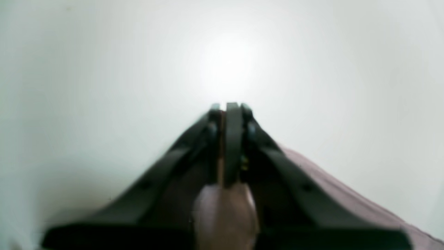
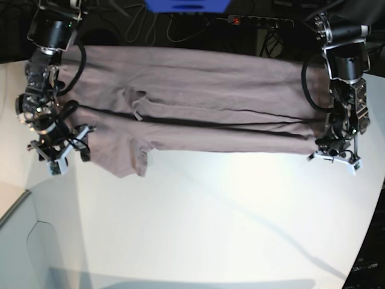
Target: Layout the t-shirt on the table in an organized manner, then fold the t-shirt properly
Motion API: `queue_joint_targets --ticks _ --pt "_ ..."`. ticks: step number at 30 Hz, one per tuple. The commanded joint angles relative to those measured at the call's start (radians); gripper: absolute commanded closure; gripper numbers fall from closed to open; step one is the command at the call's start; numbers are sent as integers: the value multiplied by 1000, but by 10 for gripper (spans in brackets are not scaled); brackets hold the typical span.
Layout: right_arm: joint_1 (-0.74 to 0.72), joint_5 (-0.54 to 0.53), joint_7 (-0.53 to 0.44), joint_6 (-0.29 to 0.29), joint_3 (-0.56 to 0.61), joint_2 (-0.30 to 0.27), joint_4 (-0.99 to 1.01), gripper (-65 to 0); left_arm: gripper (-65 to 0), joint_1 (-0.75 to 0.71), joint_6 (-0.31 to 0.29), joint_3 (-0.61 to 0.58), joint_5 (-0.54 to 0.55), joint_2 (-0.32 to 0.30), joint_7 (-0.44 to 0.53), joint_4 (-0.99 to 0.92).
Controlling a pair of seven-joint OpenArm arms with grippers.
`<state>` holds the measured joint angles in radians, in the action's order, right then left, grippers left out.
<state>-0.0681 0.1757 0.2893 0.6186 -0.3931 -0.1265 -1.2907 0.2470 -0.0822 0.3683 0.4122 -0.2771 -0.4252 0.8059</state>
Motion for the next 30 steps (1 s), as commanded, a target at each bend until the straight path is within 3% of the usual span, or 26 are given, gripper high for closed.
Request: queue_joint_targets --ticks 1,6,13,30 --pt "-31 -9 -8 -4 -4 -14 7 -381 -2 15 2 -1 -2 -11 -11 8" --pt "-97 -9 17 -4 0 -26 119 -381 -2 15 2 -5 -6 -9 -7 8" --pt "-126 -9 9 -4 90 -51 230 -381 -2 15 2 -2 -8 -9 -7 8" --pt "-190 -8 11 -4 98 -72 279 -381 -1 13 2 -1 -8 -9 -5 8"
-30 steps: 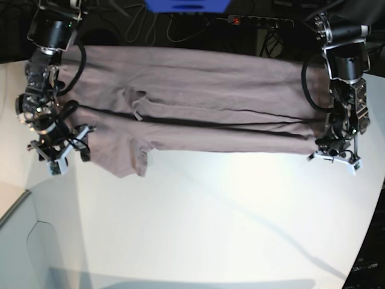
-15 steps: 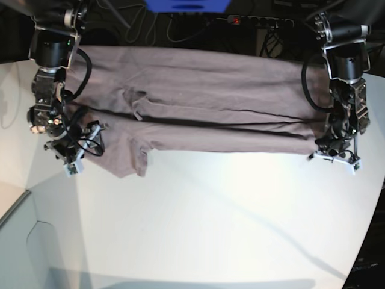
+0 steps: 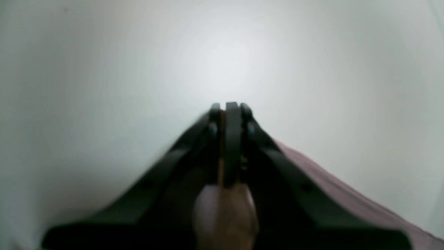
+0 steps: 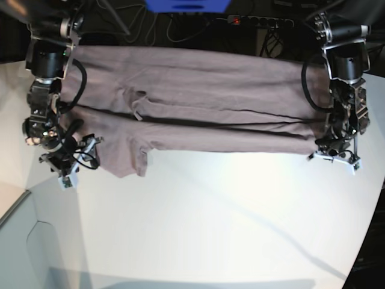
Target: Layout the t-shirt on the table in an organized manner, then fold the t-shirt properly
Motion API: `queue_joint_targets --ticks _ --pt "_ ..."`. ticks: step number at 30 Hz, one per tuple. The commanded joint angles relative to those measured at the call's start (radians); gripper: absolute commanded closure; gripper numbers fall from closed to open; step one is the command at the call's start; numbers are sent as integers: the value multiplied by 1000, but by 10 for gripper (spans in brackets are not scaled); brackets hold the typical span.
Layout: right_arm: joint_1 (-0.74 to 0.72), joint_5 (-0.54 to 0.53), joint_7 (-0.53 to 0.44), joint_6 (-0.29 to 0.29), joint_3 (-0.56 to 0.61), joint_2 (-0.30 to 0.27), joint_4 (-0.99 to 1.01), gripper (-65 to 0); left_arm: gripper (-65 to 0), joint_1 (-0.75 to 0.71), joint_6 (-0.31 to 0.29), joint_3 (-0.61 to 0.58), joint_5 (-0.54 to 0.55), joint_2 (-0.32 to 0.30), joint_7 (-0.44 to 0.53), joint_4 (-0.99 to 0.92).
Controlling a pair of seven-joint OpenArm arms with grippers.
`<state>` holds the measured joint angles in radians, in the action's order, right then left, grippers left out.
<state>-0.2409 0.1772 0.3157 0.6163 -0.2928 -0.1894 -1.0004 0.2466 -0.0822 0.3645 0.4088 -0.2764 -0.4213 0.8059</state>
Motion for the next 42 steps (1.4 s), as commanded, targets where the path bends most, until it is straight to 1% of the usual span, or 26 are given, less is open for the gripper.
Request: queue_joint_targets --ticks 1,5,13,15,17,20,22,25,29,34,37,39,42 --pt "-27 -9 -17 -2 -3 -11 13 -381 -1 13 2 3 -4 -10 -9 8" --pt "-47 -9 -17 -2 -3 -23 94 -381 -1 13 2 3 -4 -10 -9 8" --pt "-42 -9 -17 -2 0 -23 94 -376 -1 13 2 3 3 -8 -9 8" --pt "-42 -9 -17 -2 2 -23 96 -357 -1 13 2 0 3 -8 -9 10" --pt "-42 -9 -17 -2 14 -23 97 -306 -1 13 2 0 3 -8 -11 16" --pt "-42 -9 -17 -2 53 -23 99 -210 -1 13 2 0 5 -7 -11 20" --pt "-42 -9 -17 -2 79 -23 99 -129 -1 15 0 0 5 -7 -9 20" --pt "-42 -9 -17 -2 86 -23 99 -7 -1 41 0 -2 5 -7 -14 22" --pt "-50 -9 -17 -2 79 -23 87 0 -1 70 0 -2 5 -7 -17 28" --pt "-51 -9 -17 -2 77 -25 -30 0 -1 110 0 -3 5 -7 -20 91" --pt "-51 -9 -13 -2 77 -25 -107 0 -1 138 0 1 5 -7 -64 102" --pt "-51 -9 -13 -2 77 -25 -143 0 -1 148 0 0 5 -7 -72 105" --pt "-53 -11 -13 -2 76 -25 -173 0 -1 162 0 -2 5 13 -72 105"
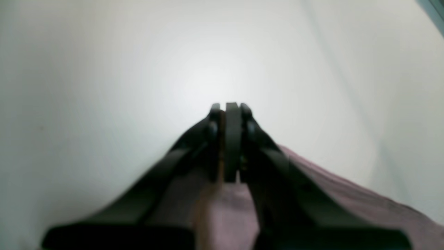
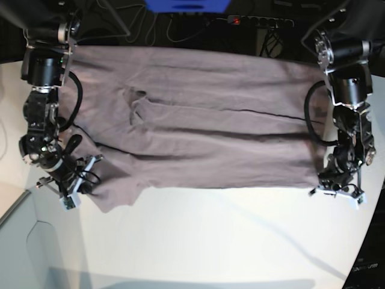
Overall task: Layout the t-shirt on the table in an organized manner, then fold the t-shirt properly
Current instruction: 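Pull the folded shirt with both grippers to straighten the fold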
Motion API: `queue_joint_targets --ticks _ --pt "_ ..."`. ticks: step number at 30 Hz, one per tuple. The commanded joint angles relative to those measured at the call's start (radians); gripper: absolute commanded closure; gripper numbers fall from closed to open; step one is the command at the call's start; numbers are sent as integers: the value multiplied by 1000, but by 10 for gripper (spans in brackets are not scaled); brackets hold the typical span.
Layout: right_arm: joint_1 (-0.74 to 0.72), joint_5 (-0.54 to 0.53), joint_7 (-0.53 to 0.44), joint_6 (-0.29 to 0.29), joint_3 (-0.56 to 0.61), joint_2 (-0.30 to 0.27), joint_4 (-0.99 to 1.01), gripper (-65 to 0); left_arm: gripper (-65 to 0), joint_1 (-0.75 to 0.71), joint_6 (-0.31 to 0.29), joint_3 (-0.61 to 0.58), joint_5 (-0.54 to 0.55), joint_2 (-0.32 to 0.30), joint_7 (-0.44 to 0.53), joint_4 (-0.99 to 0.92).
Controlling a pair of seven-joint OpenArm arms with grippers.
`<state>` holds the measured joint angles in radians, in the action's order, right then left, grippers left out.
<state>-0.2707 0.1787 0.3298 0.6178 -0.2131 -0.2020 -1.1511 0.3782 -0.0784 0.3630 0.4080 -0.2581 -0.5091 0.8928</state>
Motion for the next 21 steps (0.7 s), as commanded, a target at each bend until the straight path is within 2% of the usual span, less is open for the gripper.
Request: queue_joint_targets --ticks 1,9,18,21 --pt "-31 -12 -25 -3 -4 -12 -27 0 -1 31 -4 0 6 -2 17 18" --pt "-54 -12 -25 -3 -102 -9 -27 0 -1 84 -5 0 6 1 20 18" --pt "-8 -14 -30 -3 -104 -11 -42 0 -1 89 -5 3 6 1 20 42" --pt "24 -14 -30 -3 -104 11 -83 0 -1 54 -5 5 7 1 20 82"
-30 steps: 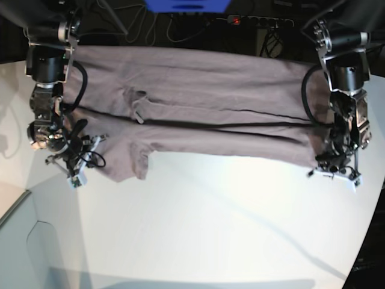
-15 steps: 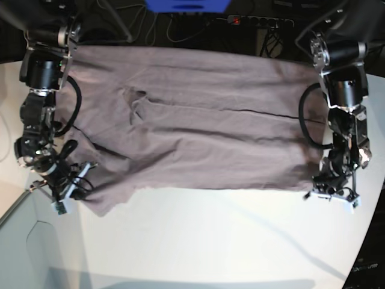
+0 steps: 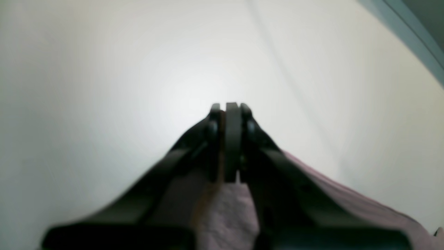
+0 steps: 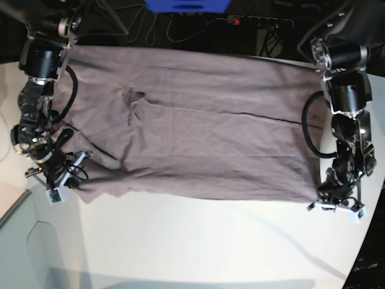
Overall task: Layout the t-shirt on the table in an organized manner, then fold the t-shirt properly
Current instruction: 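Pull the folded shirt with both grippers to straighten the fold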
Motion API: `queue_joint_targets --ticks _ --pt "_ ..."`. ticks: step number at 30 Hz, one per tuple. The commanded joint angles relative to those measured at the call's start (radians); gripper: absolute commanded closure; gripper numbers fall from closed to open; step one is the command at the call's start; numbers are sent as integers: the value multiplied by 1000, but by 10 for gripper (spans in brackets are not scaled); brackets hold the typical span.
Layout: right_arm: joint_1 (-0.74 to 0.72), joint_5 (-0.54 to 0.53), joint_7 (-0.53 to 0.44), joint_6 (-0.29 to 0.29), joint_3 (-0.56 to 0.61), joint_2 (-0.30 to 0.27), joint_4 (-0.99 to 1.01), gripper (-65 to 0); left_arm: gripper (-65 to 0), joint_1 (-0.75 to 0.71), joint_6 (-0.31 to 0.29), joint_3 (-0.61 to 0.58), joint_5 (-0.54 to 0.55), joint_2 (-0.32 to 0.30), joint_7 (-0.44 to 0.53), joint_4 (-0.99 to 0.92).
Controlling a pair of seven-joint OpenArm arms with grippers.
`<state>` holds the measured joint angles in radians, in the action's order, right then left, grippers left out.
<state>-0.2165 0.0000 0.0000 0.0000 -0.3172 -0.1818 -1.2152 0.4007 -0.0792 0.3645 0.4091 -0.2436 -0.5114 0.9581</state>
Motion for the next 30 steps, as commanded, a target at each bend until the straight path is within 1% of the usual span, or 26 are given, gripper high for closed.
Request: queue_joint_targets --ticks 1,5,9,12,21,25,30 --pt "-21 165 300 615 0 -6 -35 0 -1 20 -4 3 6 -13 23 32" --pt "25 163 298 615 0 -2 -74 0 -1 -35 -6 3 11 -12 21 94" --pt "58 163 298 615 0 -2 -88 0 -1 -107 -6 3 98 -18 21 140" --pt "91 163 298 615 2 -2 -139 0 -1 -150 -6 3 135 -20 21 167" --pt "263 163 302 615 6 0 -363 0 -1 -253 -6 3 139 -20 23 276" --pt "337 163 300 615 2 26 -438 0 -1 -293 -6 5 141 -20 23 342" --pt "431 163 298 615 5 37 -496 0 -1 -342 -6 6 141 -20 23 381"
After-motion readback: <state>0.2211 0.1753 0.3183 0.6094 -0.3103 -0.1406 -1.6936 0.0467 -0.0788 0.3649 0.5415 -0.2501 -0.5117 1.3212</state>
